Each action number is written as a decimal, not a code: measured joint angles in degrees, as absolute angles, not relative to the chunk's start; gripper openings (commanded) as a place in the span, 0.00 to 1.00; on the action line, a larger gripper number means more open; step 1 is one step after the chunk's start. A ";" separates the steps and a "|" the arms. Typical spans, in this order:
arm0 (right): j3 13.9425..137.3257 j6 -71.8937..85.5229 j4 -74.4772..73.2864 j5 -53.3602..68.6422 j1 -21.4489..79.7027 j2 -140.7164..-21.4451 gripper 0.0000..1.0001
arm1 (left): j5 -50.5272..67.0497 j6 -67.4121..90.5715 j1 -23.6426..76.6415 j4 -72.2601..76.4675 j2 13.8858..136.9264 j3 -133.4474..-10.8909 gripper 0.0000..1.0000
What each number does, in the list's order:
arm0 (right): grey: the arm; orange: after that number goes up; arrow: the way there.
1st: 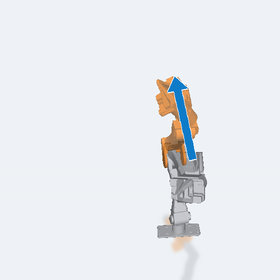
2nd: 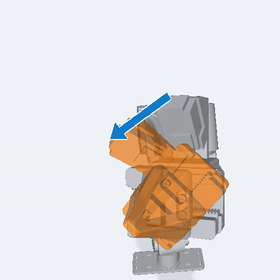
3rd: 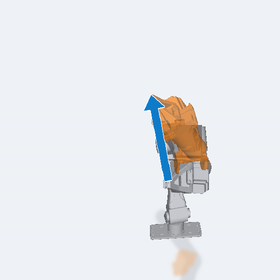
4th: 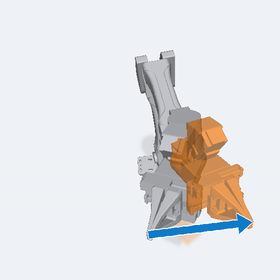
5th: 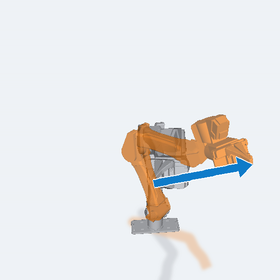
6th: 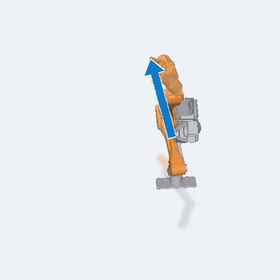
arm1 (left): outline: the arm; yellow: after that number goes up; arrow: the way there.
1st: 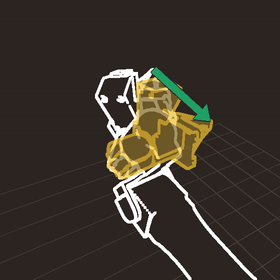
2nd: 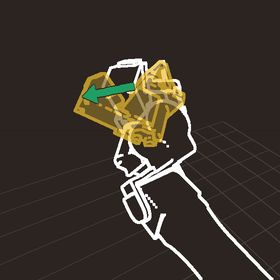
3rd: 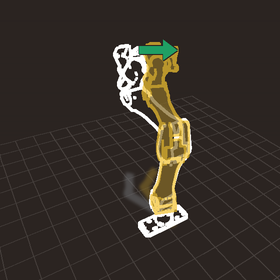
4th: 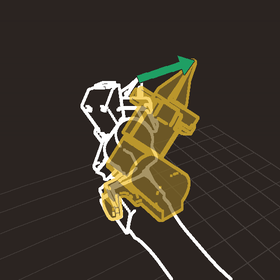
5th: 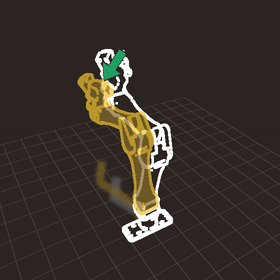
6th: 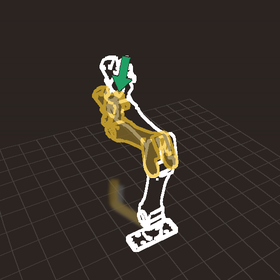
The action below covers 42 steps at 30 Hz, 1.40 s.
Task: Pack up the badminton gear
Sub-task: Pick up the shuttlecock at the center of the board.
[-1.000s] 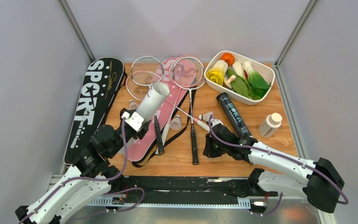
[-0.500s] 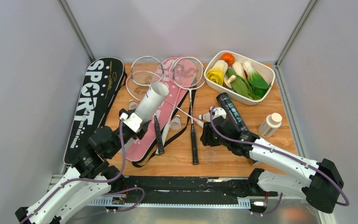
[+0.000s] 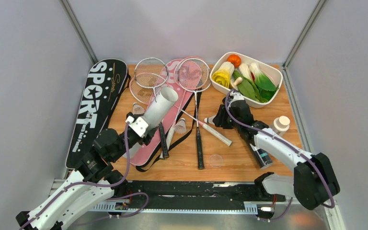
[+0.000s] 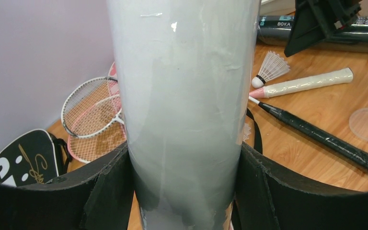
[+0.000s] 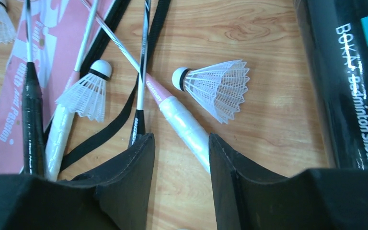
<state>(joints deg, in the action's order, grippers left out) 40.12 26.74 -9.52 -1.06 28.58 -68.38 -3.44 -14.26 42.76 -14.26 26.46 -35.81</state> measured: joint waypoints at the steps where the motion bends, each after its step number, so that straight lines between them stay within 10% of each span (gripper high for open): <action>1: 40.12 26.35 -8.56 0.16 27.53 -70.08 0.48 | -3.29 -14.22 42.76 -14.26 26.52 -35.81 0.34; 10: 37.87 23.79 2.35 10.85 20.71 -79.77 0.46 | -2.13 -14.00 42.76 -14.26 26.87 -35.77 0.33; 19: 36.64 21.85 9.04 21.12 17.87 -85.38 0.00 | -0.91 -14.06 42.76 -14.28 27.53 -35.24 0.33; 42: 68.23 7.94 -16.25 35.75 18.06 -55.48 0.00 | 8.08 -17.72 42.76 -22.02 30.04 -36.95 0.33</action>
